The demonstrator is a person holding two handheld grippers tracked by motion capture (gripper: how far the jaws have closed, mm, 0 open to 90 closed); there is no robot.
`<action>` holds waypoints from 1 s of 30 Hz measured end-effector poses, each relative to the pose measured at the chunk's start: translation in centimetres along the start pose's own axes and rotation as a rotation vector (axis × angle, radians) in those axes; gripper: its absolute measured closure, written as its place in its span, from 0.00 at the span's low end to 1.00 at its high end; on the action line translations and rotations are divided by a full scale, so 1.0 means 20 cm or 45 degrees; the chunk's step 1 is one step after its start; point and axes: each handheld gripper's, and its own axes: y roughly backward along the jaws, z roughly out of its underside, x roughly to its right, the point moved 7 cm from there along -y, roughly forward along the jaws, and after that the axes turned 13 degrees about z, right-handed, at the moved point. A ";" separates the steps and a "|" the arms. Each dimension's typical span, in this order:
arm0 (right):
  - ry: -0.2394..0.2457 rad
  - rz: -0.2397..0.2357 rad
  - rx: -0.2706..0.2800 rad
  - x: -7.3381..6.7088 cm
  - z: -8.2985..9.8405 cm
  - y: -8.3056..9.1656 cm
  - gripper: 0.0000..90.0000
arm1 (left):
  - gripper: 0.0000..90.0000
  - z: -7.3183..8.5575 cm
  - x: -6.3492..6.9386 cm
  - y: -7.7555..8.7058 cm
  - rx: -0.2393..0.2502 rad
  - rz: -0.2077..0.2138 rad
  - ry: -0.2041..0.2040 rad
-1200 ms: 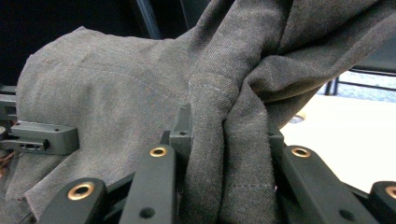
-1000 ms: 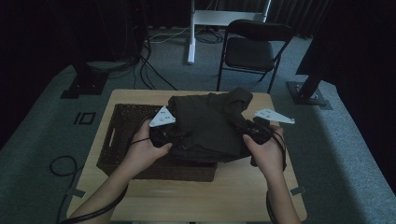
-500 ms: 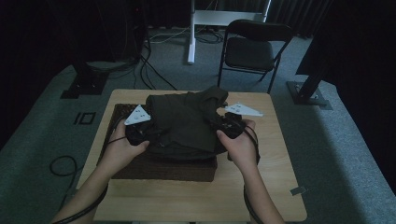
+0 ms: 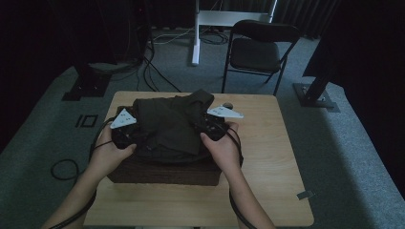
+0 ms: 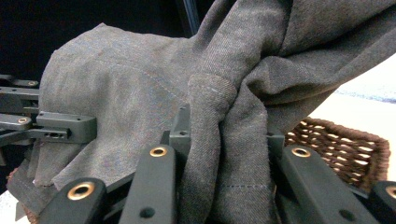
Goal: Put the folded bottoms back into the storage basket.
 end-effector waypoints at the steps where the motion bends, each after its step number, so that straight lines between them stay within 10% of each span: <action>1: -0.002 -0.001 -0.006 -0.01 0.01 -0.01 0.76 | 0.77 0.01 -0.01 0.00 -0.004 -0.002 0.007; 30: -0.041 0.071 -0.132 0.00 0.32 -0.35 0.76 | 0.77 0.29 -0.25 -0.22 -0.154 -0.057 0.079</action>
